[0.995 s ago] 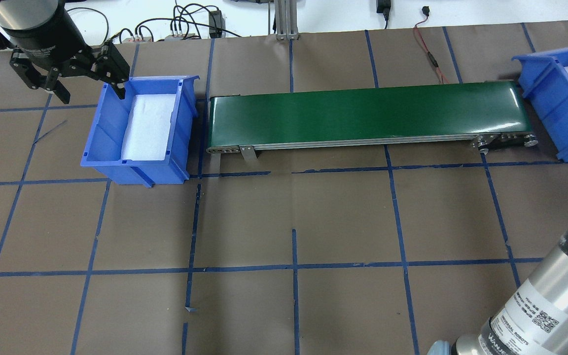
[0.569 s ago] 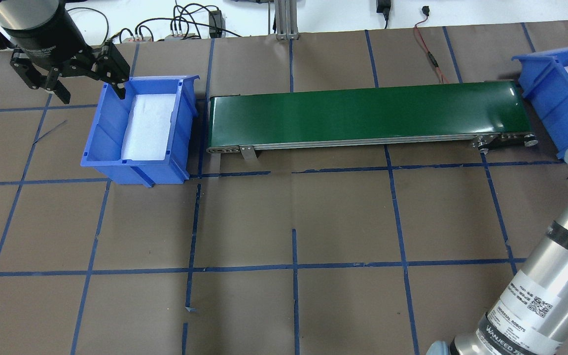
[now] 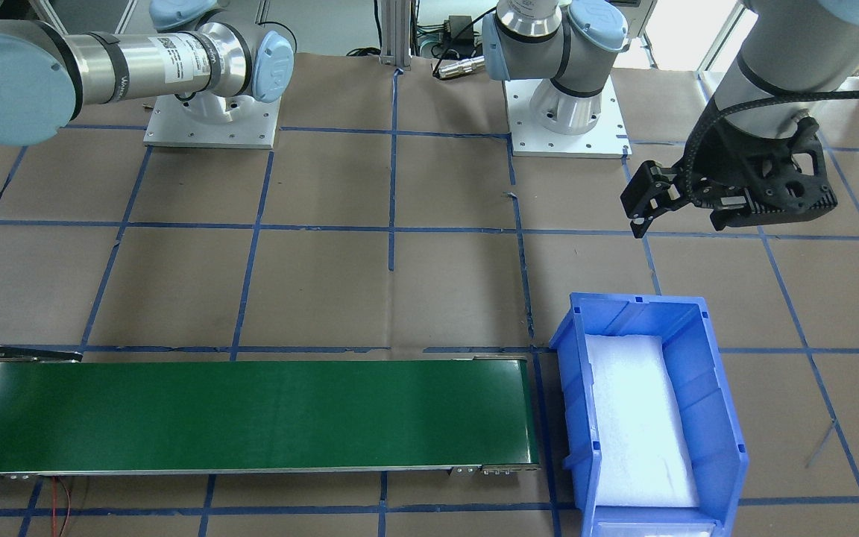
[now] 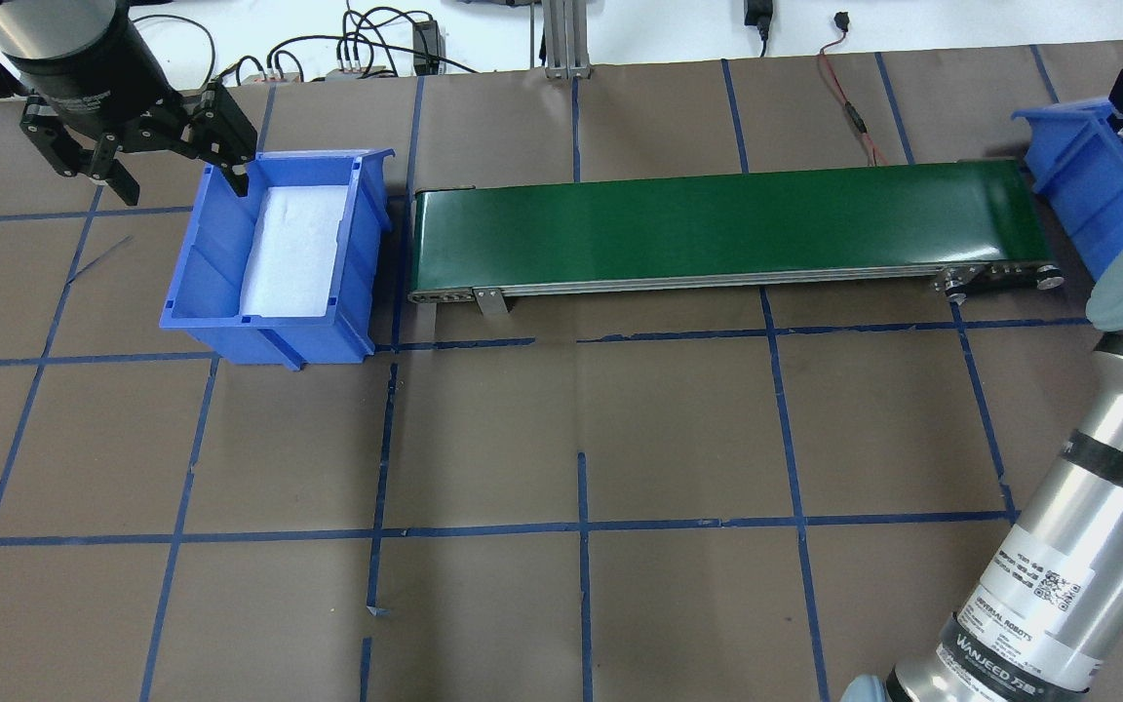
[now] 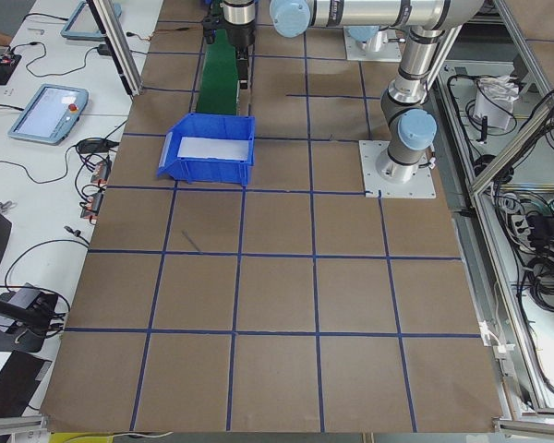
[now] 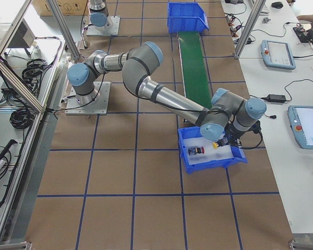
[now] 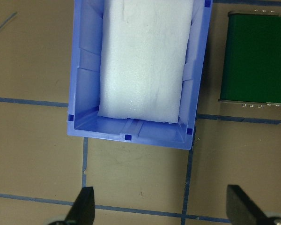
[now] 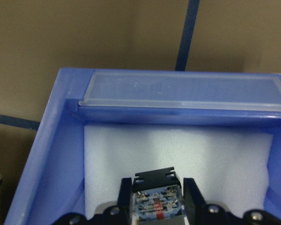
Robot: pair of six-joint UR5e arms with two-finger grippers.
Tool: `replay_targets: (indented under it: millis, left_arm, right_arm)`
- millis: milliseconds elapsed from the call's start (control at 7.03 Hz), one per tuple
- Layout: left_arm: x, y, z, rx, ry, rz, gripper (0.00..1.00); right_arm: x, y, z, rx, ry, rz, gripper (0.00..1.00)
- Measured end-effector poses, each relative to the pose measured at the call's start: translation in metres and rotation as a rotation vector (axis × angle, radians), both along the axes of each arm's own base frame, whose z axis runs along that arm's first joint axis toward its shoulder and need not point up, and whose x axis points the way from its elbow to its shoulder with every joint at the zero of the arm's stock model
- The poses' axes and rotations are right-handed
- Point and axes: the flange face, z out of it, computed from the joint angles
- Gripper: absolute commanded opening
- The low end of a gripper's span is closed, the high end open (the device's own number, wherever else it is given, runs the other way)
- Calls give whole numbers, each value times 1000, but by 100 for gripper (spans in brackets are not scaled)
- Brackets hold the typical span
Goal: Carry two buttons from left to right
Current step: 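Release the yellow button in the bin and raise the right gripper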
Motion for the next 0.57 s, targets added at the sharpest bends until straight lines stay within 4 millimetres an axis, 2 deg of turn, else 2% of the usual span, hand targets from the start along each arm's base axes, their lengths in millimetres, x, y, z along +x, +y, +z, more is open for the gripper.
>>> replay_targets:
  millis: [142, 284, 569]
  left_arm:
    - [0, 0, 0, 0, 0, 0, 100]
    - [0, 0, 0, 0, 0, 0, 100]
    - [0, 0, 0, 0, 0, 0, 100]
  right_arm:
    - [-1, 0, -2, 1, -4, 3, 76]
    - [-1, 0, -4, 0, -14, 12, 79]
    - [0, -1, -6, -7, -35, 27, 79]
